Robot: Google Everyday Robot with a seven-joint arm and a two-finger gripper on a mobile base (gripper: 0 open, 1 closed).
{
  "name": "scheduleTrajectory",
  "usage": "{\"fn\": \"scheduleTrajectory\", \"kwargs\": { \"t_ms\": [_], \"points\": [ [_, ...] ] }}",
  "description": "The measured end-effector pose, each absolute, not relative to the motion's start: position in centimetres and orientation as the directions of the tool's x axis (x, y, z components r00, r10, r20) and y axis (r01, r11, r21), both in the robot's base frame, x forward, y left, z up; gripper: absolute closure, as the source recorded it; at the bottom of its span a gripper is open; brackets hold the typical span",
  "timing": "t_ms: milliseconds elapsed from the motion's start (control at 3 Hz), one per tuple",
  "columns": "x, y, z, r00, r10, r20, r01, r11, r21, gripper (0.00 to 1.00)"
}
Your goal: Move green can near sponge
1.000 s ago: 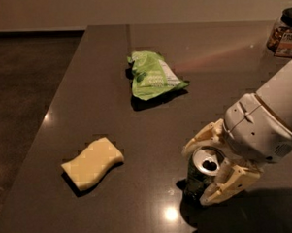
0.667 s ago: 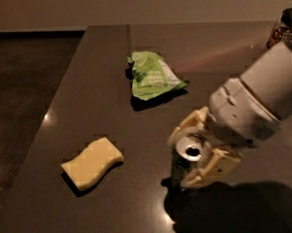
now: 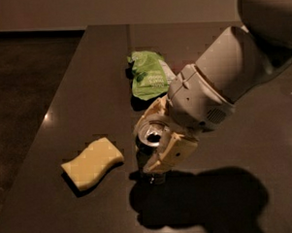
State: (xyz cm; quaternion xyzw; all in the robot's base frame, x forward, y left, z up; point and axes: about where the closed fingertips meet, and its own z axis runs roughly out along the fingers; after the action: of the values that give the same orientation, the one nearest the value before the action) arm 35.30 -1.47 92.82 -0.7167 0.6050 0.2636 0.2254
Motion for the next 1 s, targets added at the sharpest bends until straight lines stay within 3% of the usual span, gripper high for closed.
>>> {"fn": "scheduleTrajectory", "kwargs": {
  "t_ms": [333, 1000],
  "points": [
    [36.0, 0.8, 92.4, 0.143, -0.72, -0.679, -0.982, -0.191, -0.005, 1.0],
    [36.8, 3.1, 91.3, 0.189, -0.675, -0.713, -0.975, -0.214, -0.056, 0.59]
  ]
}}
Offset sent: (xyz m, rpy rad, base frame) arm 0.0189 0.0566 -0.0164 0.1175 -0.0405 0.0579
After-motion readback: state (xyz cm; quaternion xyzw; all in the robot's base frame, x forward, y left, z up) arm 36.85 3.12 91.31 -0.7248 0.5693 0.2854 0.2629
